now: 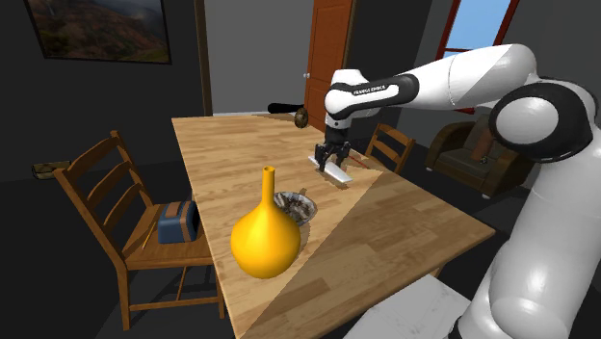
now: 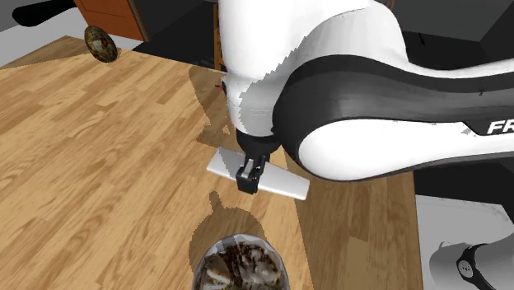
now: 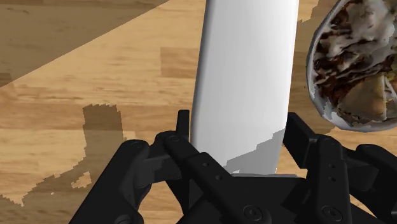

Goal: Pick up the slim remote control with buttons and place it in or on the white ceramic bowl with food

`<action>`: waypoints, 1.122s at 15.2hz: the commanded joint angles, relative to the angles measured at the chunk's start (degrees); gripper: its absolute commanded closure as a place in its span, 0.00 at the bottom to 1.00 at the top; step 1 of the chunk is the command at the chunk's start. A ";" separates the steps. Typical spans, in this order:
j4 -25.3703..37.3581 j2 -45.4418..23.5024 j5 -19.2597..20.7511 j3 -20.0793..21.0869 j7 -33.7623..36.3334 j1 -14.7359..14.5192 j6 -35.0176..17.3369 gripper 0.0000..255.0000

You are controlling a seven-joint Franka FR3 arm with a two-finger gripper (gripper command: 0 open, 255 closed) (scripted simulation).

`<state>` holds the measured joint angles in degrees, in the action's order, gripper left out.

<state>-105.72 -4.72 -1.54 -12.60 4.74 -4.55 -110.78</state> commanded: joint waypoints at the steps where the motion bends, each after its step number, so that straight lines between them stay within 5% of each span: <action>1: -0.19 0.17 0.17 1.23 2.85 -1.48 -0.08 1.00; 13: 2.81 -1.97 0.79 8.58 19.02 -10.09 0.61 1.00; 17: 0.46 -2.56 0.73 8.58 18.97 -10.10 -2.32 1.00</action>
<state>-104.72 -7.17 -0.81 -4.04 23.65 -14.63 -112.43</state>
